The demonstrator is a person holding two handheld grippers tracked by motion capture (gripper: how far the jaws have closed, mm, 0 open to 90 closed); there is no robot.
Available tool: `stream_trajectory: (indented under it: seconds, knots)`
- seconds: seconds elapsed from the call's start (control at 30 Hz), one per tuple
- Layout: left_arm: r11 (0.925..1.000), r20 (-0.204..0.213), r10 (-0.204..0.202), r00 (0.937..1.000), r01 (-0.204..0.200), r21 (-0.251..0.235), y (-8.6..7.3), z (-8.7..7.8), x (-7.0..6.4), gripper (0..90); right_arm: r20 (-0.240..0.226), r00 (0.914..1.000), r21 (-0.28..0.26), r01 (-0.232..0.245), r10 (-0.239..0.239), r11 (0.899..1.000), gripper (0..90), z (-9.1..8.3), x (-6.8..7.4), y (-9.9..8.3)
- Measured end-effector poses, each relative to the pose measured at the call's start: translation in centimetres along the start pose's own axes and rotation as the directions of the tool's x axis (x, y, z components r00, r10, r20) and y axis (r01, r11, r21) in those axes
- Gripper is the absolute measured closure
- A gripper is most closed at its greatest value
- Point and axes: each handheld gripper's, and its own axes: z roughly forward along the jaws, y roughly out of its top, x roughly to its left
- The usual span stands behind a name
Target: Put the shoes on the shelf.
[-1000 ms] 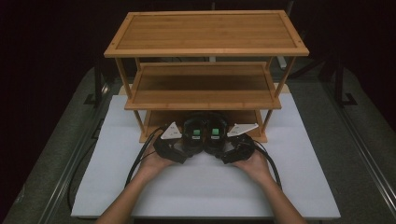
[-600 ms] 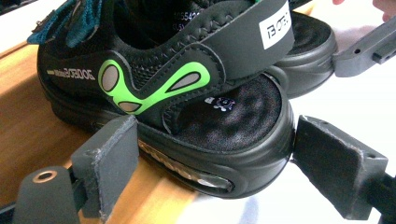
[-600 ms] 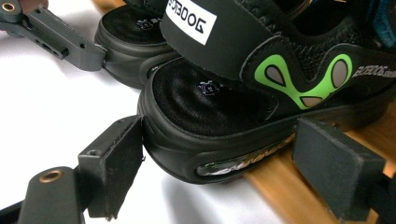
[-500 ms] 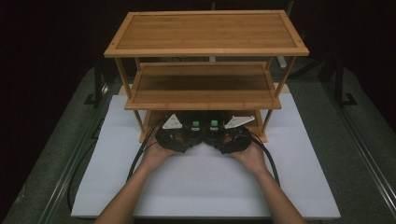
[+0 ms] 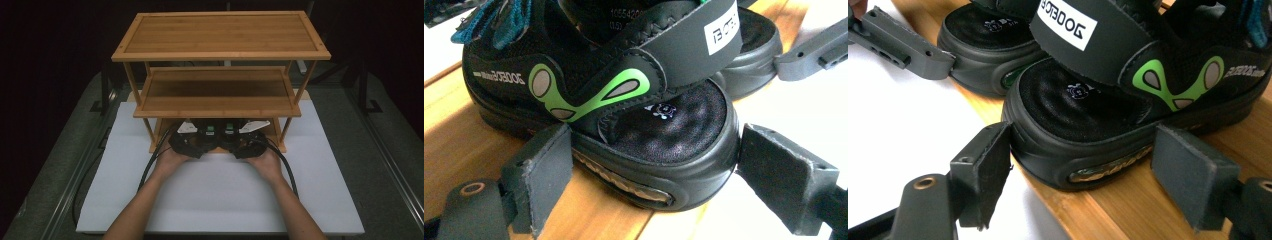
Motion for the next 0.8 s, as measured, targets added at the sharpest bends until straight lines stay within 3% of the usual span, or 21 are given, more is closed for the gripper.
stream_trajectory:
  seconds: [0.03, 0.2, 0.3, 0.47, 0.57, 0.77, 0.8]
  knots:
    - [1.0, -0.003, 0.001, 1.0, -0.001, 0.006, 0.1, 0.1, 0.0, 14.6, 0.011, 0.9992, -0.02, 0.038, -0.038, 0.999, 24.2, 0.2, -0.4, 0.0]
    - [1.0, -0.02, -0.006, 0.9998, 0.007, 0.004, 0.2, 0.7, 0.3, 14.5, 0.019, 0.9989, -0.012, 0.044, -0.044, 0.999, 24.4, 0.4, -0.6, 0.1]
    - [0.9999, -0.015, -0.001, 0.9999, 0.001, 0.011, 0.2, 0.6, 0.3, 14.5, 0.022, 0.9995, -0.002, 0.022, -0.022, 1.0, 24.9, 0.5, -0.7, 0.0]
    - [0.9997, -0.018, -0.024, 0.9995, 0.024, 0.002, 0.2, 0.5, 0.2, 14.5, 0.011, 0.9999, -0.012, 0.003, -0.003, 1.0, 25.8, 0.3, -0.9, -0.1]
    - [0.9996, -0.014, -0.027, 0.9995, 0.027, 0.008, 0.3, 0.0, 0.0, 14.3, -0.027, 0.9991, -0.048, -0.034, 0.033, 0.998, 25.0, -0.2, -0.9, -0.1]
    - [0.9992, -0.004, -0.039, 0.9992, 0.039, -0.005, 0.0, -1.4, -0.3, 14.1, -0.041, 0.9988, -0.05, -0.03, 0.028, 0.998, 21.5, -1.0, -0.7, -0.2]
    - [0.9991, -0.001, -0.042, 0.9991, 0.042, -0.004, -0.1, -1.6, -0.3, 14.0, -0.053, 0.9955, -0.022, -0.08, 0.079, 0.997, 20.4, -1.4, -0.3, -0.3]
